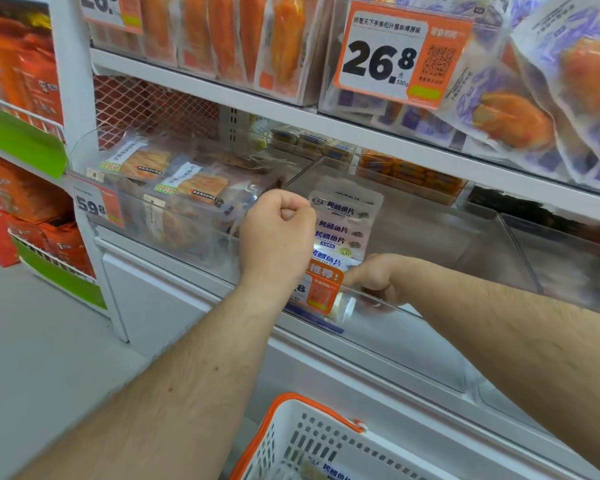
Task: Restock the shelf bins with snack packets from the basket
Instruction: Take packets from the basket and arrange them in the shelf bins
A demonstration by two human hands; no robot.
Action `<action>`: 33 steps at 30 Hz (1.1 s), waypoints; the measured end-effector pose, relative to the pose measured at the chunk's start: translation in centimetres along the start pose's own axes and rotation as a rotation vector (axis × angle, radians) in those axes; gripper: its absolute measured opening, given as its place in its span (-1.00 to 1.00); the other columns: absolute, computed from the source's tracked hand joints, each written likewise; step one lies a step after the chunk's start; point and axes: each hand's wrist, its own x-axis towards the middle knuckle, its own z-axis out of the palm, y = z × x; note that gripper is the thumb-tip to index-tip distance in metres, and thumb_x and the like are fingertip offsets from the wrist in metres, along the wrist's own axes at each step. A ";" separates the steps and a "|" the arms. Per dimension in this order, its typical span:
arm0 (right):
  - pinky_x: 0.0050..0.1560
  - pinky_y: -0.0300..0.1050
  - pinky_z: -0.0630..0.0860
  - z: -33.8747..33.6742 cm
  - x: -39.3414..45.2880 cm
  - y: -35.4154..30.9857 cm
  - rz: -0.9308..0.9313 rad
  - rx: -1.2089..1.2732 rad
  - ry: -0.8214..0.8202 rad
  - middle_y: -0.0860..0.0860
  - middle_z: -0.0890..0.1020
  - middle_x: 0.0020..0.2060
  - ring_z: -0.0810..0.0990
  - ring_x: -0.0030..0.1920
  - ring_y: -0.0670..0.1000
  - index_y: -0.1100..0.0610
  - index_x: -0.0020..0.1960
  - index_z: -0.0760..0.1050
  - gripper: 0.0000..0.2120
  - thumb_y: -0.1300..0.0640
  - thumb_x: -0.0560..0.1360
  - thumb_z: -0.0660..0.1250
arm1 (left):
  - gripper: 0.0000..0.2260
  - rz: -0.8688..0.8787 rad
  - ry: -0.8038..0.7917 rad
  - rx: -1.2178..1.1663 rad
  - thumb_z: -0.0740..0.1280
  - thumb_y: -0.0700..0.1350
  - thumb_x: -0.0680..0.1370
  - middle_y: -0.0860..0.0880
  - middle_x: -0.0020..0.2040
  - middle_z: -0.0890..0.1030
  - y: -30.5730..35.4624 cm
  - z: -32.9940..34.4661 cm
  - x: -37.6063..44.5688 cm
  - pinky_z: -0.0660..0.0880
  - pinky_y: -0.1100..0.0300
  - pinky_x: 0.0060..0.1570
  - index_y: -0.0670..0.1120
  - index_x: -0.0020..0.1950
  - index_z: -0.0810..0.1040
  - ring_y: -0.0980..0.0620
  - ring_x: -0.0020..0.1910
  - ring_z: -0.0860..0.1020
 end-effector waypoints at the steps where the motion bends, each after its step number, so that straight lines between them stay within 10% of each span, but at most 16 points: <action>1: -0.01 -0.06 0.40 0.0 0.2 -0.1 0.000 0.009 -0.004 0.07 0.54 -0.14 0.43 -0.21 0.02 0.12 -0.03 0.49 -0.73 -0.01 0.44 0.50 | -0.86 -0.006 0.003 -0.007 0.31 -0.20 0.49 0.10 -0.36 0.57 0.0 0.0 0.1 0.41 0.20 -0.31 0.01 -0.20 0.57 0.13 -0.34 0.51; 9: -0.39 -0.23 0.43 -0.5 1.1 -0.2 -0.219 0.137 0.269 -0.03 0.59 -0.26 0.53 -0.31 -0.06 0.11 -0.01 0.52 -0.67 0.20 0.33 0.60 | -0.86 -0.010 -0.015 0.003 0.32 -0.19 0.50 0.19 -0.47 0.51 -0.1 -0.1 0.3 0.39 0.30 -0.39 0.03 -0.21 0.56 0.24 -0.43 0.47; 19: 0.07 0.00 0.55 -2.6 3.4 -1.7 -0.378 -0.086 0.805 0.09 0.46 0.20 0.53 0.18 0.13 0.11 0.31 0.29 -0.20 -0.04 0.24 0.65 | -0.85 0.021 -0.021 0.010 0.33 -0.20 0.49 0.15 -0.41 0.54 -0.1 0.2 0.0 0.38 0.31 -0.33 0.03 -0.23 0.57 0.23 -0.39 0.47; 33: 0.16 -0.03 0.53 -1.4 6.8 -0.5 -0.306 0.177 0.646 0.01 0.51 0.14 0.52 0.09 0.07 0.10 0.29 0.19 -0.18 0.09 0.24 0.66 | -0.84 0.058 -0.073 0.038 0.33 -0.20 0.50 0.18 -0.47 0.48 -0.2 0.7 -0.6 0.34 0.39 -0.44 0.03 -0.24 0.55 0.22 -0.47 0.42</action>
